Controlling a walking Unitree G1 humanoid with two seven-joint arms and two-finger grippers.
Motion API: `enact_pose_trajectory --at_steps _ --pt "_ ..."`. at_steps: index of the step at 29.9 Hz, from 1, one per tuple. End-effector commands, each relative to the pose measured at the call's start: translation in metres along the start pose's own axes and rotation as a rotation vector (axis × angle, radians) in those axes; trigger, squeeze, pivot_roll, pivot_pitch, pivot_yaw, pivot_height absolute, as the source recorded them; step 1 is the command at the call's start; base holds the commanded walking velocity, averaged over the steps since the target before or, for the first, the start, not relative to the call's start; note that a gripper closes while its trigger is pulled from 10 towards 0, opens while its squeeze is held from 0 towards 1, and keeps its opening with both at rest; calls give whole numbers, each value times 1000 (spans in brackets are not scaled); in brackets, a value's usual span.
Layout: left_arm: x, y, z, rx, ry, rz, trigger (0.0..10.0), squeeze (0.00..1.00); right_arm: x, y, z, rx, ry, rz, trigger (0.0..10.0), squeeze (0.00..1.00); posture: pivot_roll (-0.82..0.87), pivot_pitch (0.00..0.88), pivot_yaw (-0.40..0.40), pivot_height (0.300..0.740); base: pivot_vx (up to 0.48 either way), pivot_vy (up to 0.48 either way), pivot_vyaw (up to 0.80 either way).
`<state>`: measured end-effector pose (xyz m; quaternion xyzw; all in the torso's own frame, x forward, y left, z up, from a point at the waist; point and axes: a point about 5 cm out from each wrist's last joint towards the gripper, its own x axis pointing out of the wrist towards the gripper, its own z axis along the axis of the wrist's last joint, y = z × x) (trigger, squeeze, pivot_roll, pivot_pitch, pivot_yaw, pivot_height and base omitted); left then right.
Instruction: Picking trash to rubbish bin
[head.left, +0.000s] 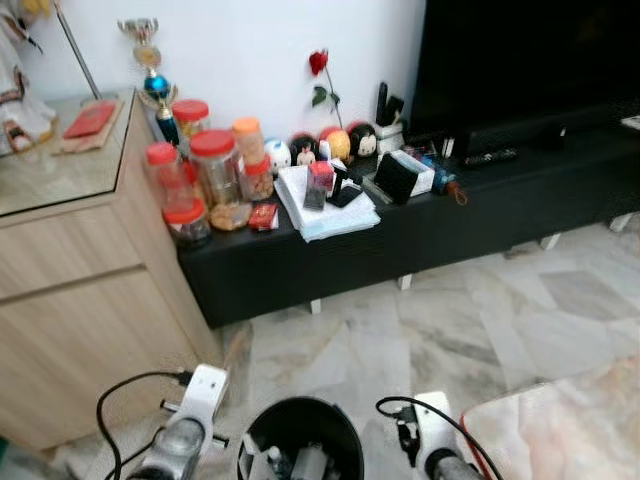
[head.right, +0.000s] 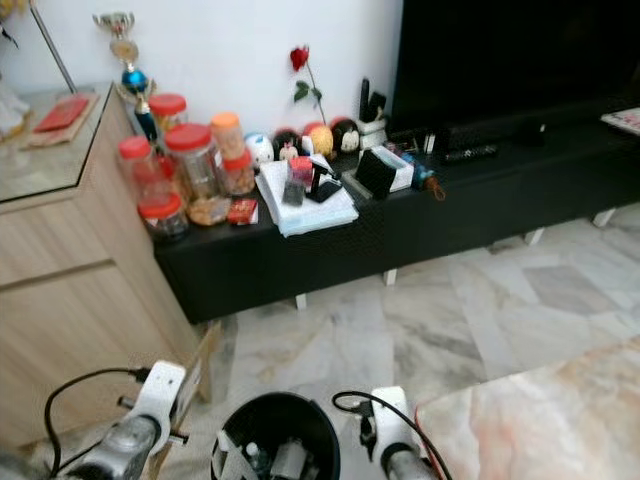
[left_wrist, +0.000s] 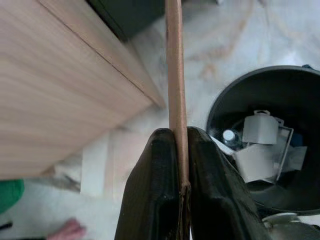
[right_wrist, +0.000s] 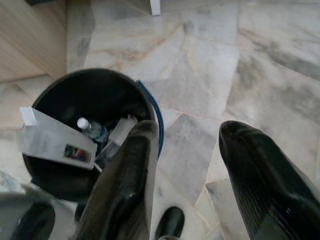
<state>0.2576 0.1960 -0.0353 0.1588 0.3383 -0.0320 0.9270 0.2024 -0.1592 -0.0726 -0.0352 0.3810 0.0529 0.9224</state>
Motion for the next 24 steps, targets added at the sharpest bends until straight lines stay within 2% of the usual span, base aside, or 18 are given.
enact_pose_trajectory --at_steps 1,3,5,8,10,12,18,20,21,24 --pt "-1 12 -2 6 9 24 10000 0 3 -3 14 -31 -42 3 10000 0 194 8 39 740 0 0 0" --pt "1 8 6 0 -16 -10 10000 0 4 -2 16 -59 -51 15 10000 0 191 9 40 740 0 0 0" --pt "4 -6 22 8 -54 -120 10000 0 4 -1 21 -114 -69 42 10000 0 191 9 39 740 0 0 0" --pt "5 -12 28 29 -73 -157 10000 0 5 0 23 -129 -77 51 10000 0 185 11 37 740 0 0 0" --pt "7 -25 46 46 -122 -222 10000 0 7 -1 33 -139 -112 58 10000 0 178 12 36 740 0 0 0" --pt "7 -26 48 42 -128 -228 10000 0 7 -1 35 -139 -118 60 10000 0 178 12 36 740 0 0 0" --pt "7 -37 64 -2 -172 -310 10000 0 9 2 47 -184 -159 97 10000 0 178 16 31 740 0 0 0" --pt "8 -39 68 -41 -171 -330 10000 0 10 6 55 -225 -186 128 10000 0 169 17 31 740 0 0 0" --pt "8 -39 68 -41 -171 -330 10000 0 10 6 55 -225 -186 128 10000 0 169 17 31 740 0 0 0" --pt "7 -46 74 -109 -172 -390 10000 0 10 10 70 -251 -251 176 10000 0 163 23 26 740 0 0 0"
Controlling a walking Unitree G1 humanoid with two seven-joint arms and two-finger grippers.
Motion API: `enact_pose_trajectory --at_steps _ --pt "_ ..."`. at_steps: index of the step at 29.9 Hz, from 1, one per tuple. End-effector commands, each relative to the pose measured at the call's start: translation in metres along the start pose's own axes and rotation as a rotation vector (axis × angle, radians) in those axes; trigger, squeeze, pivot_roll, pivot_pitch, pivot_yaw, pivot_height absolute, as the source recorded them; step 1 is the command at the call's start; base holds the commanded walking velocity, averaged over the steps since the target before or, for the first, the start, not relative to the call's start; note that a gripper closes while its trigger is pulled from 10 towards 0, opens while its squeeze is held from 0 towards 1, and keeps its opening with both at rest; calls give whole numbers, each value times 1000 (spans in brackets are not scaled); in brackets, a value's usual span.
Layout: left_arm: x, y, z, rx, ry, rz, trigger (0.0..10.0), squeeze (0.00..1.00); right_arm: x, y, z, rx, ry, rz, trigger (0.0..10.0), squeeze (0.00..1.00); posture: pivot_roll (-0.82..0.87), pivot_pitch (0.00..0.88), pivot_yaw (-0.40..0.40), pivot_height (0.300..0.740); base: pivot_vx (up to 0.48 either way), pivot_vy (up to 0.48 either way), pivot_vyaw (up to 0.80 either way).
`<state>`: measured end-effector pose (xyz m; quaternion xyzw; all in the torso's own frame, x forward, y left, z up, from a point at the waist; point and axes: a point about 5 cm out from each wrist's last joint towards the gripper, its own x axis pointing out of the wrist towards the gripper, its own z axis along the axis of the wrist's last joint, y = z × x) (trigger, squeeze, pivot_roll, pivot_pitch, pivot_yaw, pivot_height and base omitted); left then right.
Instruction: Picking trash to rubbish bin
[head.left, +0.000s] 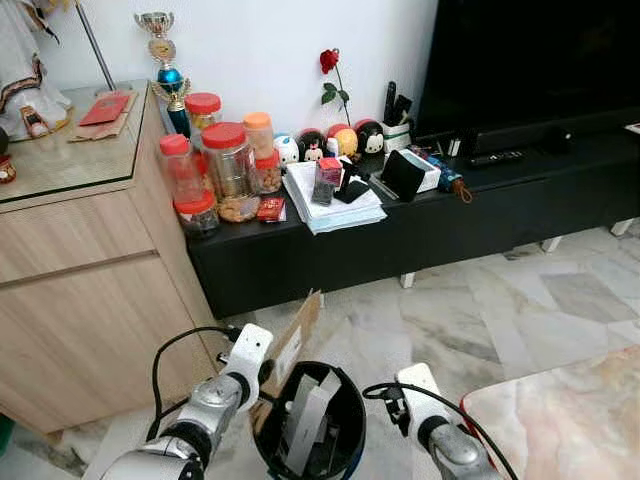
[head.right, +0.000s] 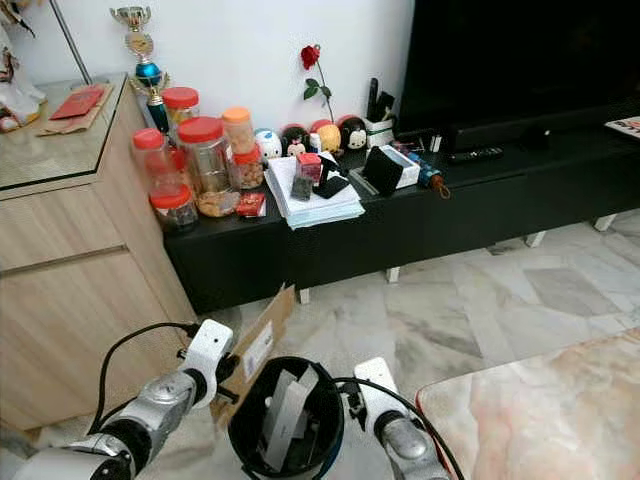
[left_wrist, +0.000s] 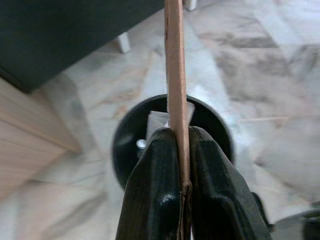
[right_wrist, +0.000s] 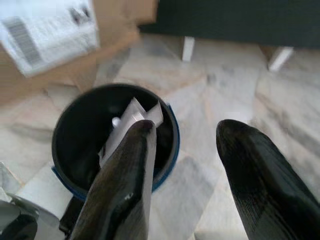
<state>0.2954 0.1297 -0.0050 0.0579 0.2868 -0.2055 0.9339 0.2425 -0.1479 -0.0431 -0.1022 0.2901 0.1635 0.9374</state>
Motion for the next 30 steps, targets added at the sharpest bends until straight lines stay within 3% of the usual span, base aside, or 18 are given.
enact_pose_trajectory --at_steps 1,6,12,24,25,30 --pt "3 -2 9 -96 -8 -30 10000 0 7 1 27 -55 -108 55 10000 0 160 26 25 740 0 0 0" --pt "7 -10 9 -216 26 -48 10000 0 9 3 45 -83 -196 100 10000 0 144 37 20 740 0 0 0" --pt "8 -18 -1 -273 96 -33 10000 0 9 9 63 -85 -301 145 10000 0 133 51 12 740 0 0 0" --pt "6 -27 -17 -274 203 -72 10000 0 5 11 63 -106 -320 172 10000 0 133 73 2 740 0 0 0" --pt "3 -25 -24 -306 249 -43 10000 0 5 12 63 -112 -323 181 10000 0 130 74 1 740 0 0 0" --pt "1 -20 -29 -376 271 4 10000 0 4 13 63 -146 -319 200 10000 0 132 76 -2 740 0 0 0"
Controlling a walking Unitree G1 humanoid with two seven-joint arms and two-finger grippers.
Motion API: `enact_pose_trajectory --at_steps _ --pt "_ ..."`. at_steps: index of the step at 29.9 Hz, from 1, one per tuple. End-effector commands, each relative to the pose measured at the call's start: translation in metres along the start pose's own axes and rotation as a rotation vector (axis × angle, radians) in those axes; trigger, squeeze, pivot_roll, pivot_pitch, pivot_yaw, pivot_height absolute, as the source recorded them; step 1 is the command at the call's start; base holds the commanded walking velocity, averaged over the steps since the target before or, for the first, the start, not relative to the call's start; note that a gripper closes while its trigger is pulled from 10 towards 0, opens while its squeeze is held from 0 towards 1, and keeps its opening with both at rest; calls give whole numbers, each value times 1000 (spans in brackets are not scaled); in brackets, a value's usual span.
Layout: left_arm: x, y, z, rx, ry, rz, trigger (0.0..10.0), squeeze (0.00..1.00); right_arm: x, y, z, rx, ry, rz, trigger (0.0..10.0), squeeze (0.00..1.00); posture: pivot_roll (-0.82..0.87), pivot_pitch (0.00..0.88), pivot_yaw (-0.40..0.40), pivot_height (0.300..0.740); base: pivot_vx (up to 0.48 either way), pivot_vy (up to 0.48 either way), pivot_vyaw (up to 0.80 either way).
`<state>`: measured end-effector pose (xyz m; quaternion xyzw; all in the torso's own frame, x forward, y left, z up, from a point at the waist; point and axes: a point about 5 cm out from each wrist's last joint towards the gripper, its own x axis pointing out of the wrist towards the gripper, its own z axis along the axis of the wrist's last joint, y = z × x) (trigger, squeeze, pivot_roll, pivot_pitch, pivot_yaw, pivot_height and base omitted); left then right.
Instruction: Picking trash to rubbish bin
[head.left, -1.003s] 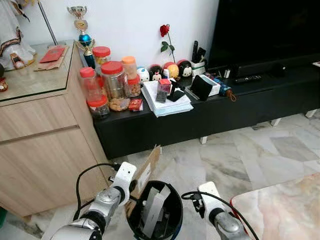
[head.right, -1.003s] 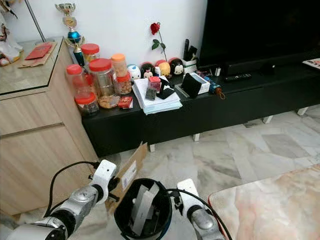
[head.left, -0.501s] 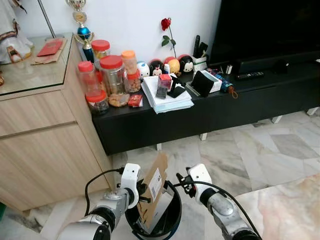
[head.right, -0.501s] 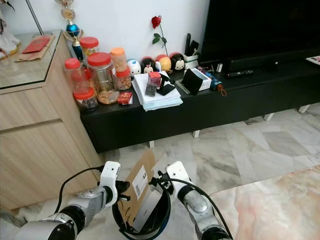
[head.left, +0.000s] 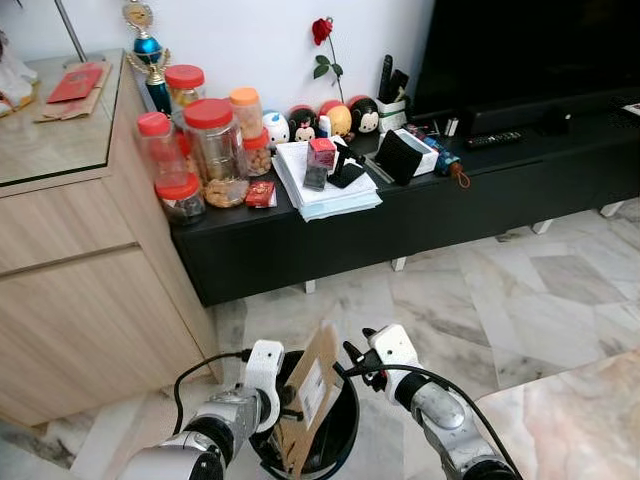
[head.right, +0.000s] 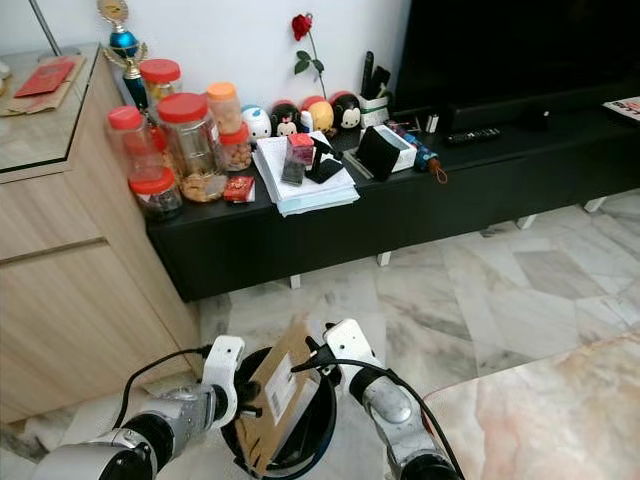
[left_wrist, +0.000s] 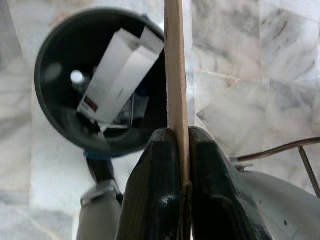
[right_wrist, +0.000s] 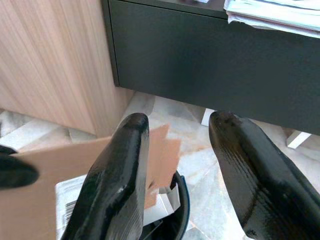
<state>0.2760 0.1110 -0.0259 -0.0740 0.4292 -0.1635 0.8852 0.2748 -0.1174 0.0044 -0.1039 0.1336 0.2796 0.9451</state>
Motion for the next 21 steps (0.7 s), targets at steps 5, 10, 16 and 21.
enact_pose_trajectory --at_steps 5,10,16,21 --pt "-4 14 -8 -93 30 69 10000 0 -7 0 -14 -77 98 28 10000 0 132 76 -4 740 0 0 0" --pt "-8 26 -11 -102 43 118 10000 0 -9 4 -17 -69 105 54 10000 0 136 75 -6 740 0 0 0" --pt "-13 39 -16 -159 44 173 10000 0 -9 5 -16 -68 99 53 10000 0 137 74 -5 740 0 0 0" --pt "-14 42 -16 -168 41 178 10000 0 -9 5 -16 -66 99 53 10000 0 140 73 -8 740 0 0 0"
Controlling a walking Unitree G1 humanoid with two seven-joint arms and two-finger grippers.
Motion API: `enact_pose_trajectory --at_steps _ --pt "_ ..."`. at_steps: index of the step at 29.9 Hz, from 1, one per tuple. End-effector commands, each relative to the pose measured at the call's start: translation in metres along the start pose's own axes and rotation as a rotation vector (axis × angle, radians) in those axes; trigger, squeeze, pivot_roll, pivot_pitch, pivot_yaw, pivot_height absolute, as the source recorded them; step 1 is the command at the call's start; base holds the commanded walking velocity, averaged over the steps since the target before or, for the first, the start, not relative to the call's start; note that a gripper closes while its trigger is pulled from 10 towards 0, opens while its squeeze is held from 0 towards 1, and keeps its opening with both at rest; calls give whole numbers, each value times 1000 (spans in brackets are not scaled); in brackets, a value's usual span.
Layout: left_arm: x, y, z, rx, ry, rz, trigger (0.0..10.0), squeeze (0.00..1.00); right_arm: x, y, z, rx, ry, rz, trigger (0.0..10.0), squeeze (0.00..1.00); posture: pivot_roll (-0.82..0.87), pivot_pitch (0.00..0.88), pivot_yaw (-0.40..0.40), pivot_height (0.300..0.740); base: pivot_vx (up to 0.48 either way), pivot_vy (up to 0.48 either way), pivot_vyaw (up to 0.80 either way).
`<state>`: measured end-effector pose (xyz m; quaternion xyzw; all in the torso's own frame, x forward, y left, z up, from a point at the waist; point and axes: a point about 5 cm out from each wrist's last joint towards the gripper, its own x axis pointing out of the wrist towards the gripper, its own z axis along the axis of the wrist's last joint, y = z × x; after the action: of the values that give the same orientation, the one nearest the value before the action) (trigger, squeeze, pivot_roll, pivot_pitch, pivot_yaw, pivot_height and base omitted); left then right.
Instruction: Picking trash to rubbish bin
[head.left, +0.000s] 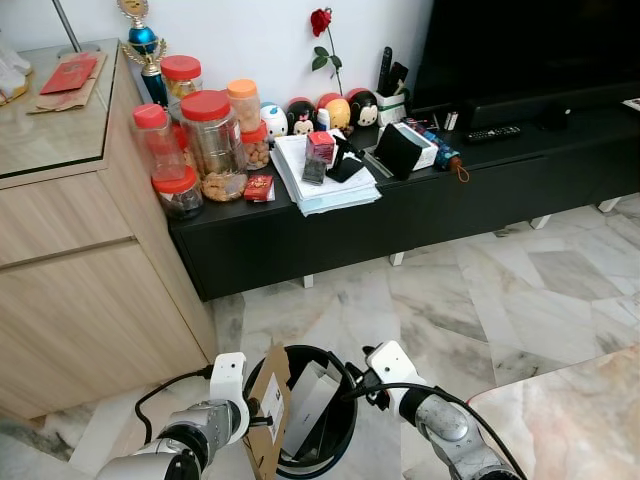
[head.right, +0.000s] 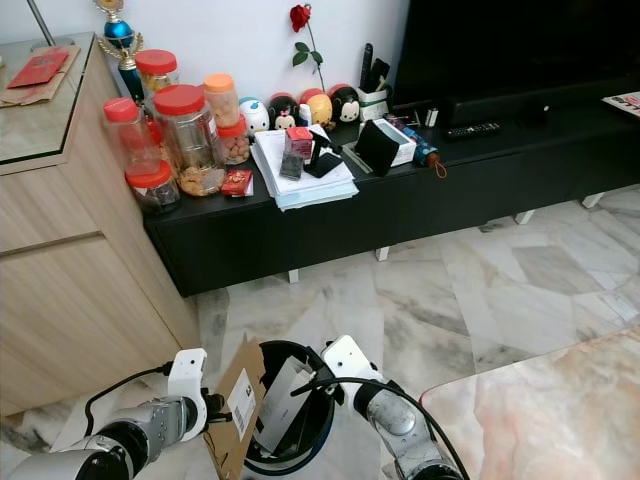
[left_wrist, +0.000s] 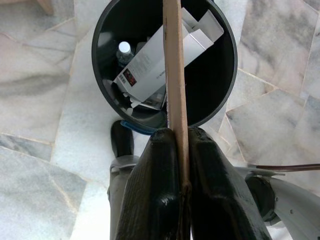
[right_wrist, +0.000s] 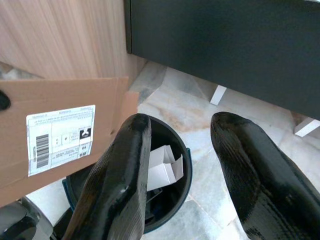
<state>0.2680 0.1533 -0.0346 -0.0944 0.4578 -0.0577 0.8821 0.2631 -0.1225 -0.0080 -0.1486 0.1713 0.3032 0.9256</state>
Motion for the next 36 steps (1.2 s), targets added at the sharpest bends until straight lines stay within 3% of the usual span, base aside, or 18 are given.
enact_pose_trajectory --at_steps 1,2,3,23,24,27,28,29,30,31,35,36 --pt "-1 4 -4 -31 10 8 10000 0 -1 1 -1 5 4 3 10000 0 140 73 -8 740 0 0 0" --pt "-1 4 -3 -30 9 12 10000 451 -1 1 -1 4 5 2 10000 0 140 73 -8 740 0 0 0" --pt "-1 5 -3 -39 4 14 10000 1000 -1 0 -1 5 4 2 10000 0 140 73 -8 740 0 0 0" --pt "-1 4 6 -23 -39 17 10000 1000 -2 0 -3 24 8 -5 10000 0 145 69 -9 740 0 0 0" --pt "-1 4 9 -3 -54 21 10000 0 -2 0 -3 25 7 -7 10000 0 145 70 -9 740 0 0 0" --pt "-2 3 19 101 -96 25 10000 0 -2 0 -3 26 7 -13 10000 0 151 66 -7 740 0 0 0" --pt "-3 3 25 207 -130 52 10000 0 -2 -1 -3 30 5 -23 10000 0 152 66 -4 740 0 0 0" --pt "-3 3 25 207 -130 52 10000 0 -2 -1 -3 30 5 -23 10000 0 152 66 -4 740 0 0 0" --pt "-5 3 36 313 -201 88 10000 0 -2 -1 -2 35 -8 -32 10000 0 155 65 -2 740 0 0 0" --pt "-6 3 41 356 -231 112 10000 0 -1 -1 0 36 -18 -38 10000 0 157 62 2 740 0 0 0" --pt "-8 7 47 422 -278 175 10000 0 0 -1 4 41 -41 -49 10000 0 157 62 5 740 0 0 0" --pt "-12 7 56 445 -379 202 10000 0 2 -1 10 51 -81 -54 10000 0 159 62 11 740 0 0 0"
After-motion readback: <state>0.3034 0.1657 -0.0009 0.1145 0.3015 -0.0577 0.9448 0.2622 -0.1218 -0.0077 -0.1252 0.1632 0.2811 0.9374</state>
